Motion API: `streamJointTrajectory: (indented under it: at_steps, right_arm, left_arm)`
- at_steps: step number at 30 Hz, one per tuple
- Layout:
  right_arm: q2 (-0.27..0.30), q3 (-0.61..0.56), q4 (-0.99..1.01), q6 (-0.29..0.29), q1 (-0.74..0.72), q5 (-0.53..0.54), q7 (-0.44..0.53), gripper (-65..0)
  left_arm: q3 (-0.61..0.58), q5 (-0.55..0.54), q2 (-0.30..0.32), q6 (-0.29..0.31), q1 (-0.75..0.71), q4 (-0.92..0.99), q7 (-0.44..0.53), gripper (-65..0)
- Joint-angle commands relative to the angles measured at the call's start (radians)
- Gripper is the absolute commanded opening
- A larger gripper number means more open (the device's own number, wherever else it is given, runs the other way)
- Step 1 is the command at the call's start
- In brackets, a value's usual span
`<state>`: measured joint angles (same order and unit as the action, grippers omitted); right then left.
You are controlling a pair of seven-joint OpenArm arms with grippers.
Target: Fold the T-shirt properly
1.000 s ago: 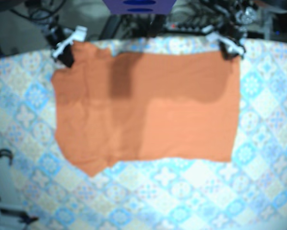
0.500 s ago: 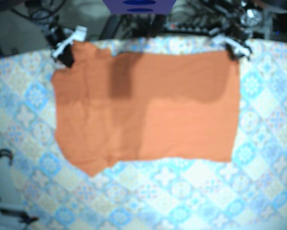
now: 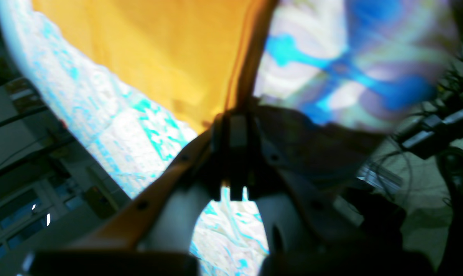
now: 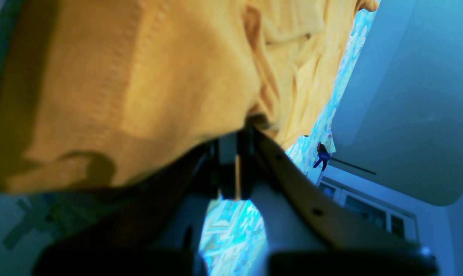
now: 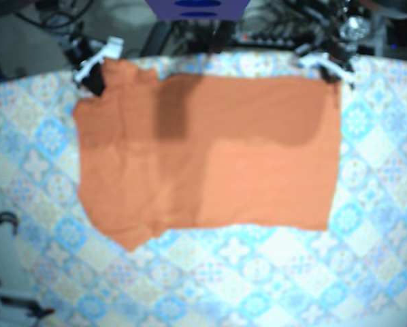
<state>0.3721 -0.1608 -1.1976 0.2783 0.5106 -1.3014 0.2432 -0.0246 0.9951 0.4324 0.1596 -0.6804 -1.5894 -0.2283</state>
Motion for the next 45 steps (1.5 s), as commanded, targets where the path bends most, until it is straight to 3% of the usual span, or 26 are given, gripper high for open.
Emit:
streamJointTrajectory:
  at_steps: [1, 45]
  right_arm:
    - [0.008, -0.001, 0.012, -0.092, 0.007, -0.027, -0.009, -65.0]
    - [0.017, 0.0, 0.042, -0.092, 0.052, -0.028, -0.011, -65.0]
  left_arm:
    - [0.002, 0.001, 0.013, -0.016, -0.003, -0.013, -0.001, -65.0]
    - [-0.064, -0.002, 0.015, -0.018, -0.012, -0.001, -0.004, -65.0]
